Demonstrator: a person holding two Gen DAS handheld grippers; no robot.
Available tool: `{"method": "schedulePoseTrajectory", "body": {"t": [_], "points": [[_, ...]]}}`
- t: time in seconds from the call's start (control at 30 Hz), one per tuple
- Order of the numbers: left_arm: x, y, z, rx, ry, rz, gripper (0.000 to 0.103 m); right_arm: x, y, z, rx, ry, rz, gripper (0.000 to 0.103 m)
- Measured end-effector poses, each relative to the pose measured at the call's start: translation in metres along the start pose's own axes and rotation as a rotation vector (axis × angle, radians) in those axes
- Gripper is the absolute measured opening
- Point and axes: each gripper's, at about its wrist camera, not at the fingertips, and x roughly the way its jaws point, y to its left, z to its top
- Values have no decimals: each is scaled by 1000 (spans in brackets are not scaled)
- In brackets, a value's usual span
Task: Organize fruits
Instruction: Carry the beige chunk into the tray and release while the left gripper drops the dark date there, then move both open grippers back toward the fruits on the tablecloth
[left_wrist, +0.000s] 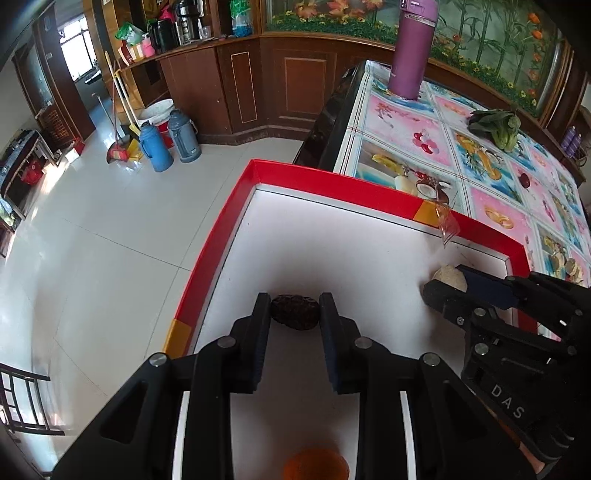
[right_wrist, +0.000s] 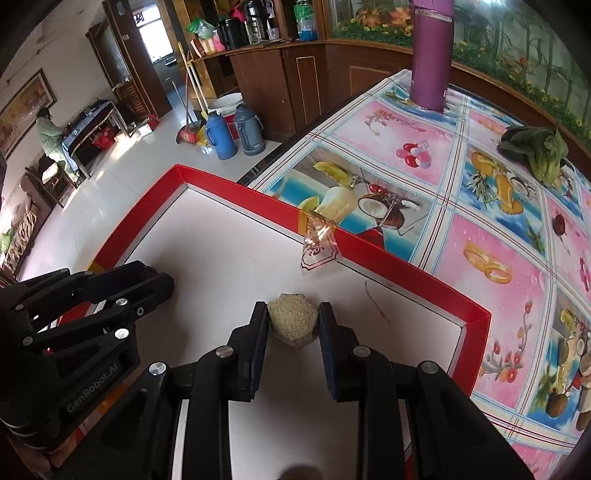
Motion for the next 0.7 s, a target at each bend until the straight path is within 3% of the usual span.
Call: {"method": "schedulePoseTrajectory", "body": {"t": [0.07,0.1,0.13,0.2,0.27,0.47,0.6,0.7], "points": [[0,-3,0,9,7,13,33,1,1,0,-13,6,-9,27],[0,-5,0,16,11,11,45,0,3,-1,-29,5,-11,28],[1,-7,0,21,20,14,48,1,3,0,-40,12,-8,33],[1,-3,0,-4,34,57,72,0,1,-1,-50,20,-24,35],[1,5,-1,-41,45,47,82,-6,-8,-2,-35,10,-6,40],[-30,5,-15,-44,-15,35,82,-60,-53,-16,42,-154,65,50],[-54,-11,-26,-7,-67,14,84,-103,-101,-41,105,-249,10,56],[-70,-39,-34,58,-96,-22,87,-121,-140,-61,181,-267,-35,57]]}}
